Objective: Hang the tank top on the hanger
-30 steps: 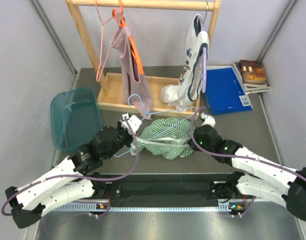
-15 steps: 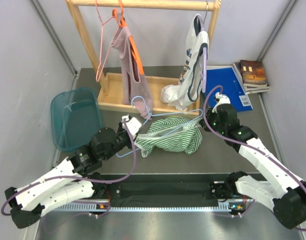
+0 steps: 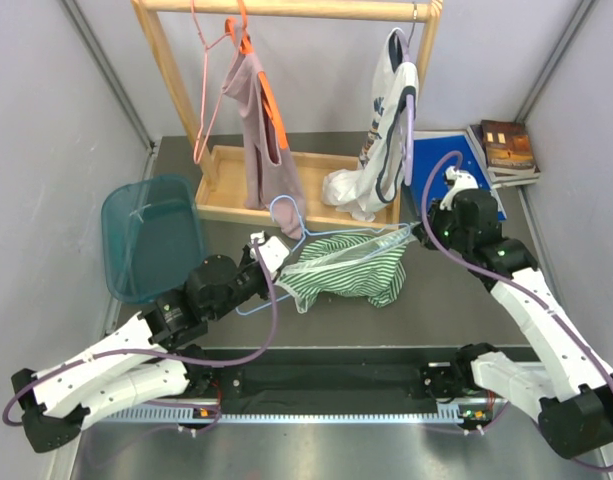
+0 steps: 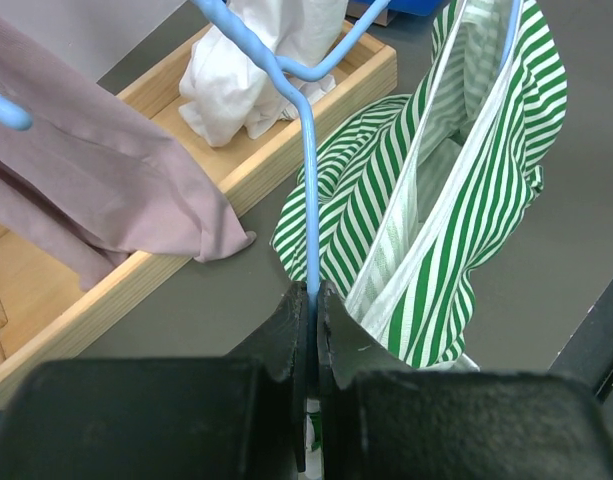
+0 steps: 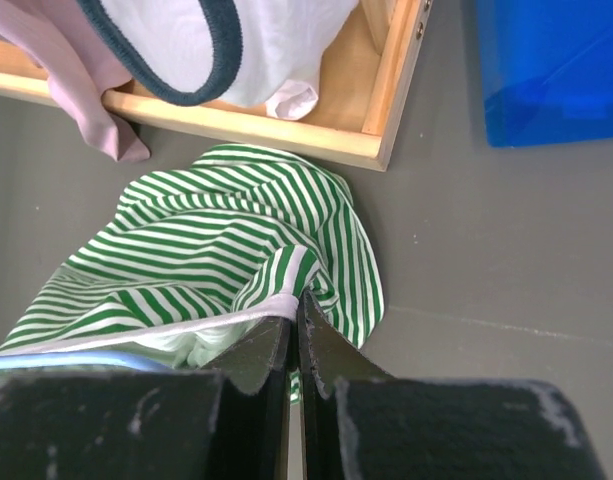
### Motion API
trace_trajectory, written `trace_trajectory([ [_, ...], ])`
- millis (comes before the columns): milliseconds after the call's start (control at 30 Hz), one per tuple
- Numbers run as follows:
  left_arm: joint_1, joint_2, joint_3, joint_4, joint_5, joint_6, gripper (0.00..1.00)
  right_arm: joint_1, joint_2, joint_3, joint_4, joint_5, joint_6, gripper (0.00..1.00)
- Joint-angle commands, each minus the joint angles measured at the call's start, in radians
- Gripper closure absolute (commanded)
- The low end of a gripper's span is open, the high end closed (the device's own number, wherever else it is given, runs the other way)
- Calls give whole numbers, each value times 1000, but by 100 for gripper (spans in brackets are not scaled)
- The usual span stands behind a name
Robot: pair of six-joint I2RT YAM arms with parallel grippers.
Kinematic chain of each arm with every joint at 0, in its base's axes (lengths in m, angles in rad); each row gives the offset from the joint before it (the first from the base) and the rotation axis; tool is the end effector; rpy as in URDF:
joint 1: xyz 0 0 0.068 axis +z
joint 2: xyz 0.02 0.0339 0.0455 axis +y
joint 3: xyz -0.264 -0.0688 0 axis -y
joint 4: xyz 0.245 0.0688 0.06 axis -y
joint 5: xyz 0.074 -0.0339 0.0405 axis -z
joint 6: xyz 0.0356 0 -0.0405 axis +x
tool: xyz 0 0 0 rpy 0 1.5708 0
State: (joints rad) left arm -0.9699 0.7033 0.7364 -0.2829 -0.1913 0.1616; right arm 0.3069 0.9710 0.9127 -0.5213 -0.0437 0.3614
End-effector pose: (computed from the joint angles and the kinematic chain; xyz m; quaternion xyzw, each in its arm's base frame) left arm 0.1001 -0.1340 0.3254 0.3719 0.6950 -0.1708 0.5912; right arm 0.2004 0.0651 0.3170 0.0136 0.8794 0.1741 0.4428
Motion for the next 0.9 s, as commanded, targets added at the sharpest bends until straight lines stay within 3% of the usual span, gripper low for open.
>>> trace_trajectory([
  [0,-7,-2,3,33,-16,10,100,-28,-43,80,-54,2,-38,100],
  [500,-27,56,12,33,-49,15,100,-16,-72,215,-175,-79,-64,100],
  [600,-27,73,20,33,-54,21,100,47,-68,233,-183,-64,-41,100],
  [867,-27,87,24,33,-27,15,100,398,20,238,-79,114,65,100],
])
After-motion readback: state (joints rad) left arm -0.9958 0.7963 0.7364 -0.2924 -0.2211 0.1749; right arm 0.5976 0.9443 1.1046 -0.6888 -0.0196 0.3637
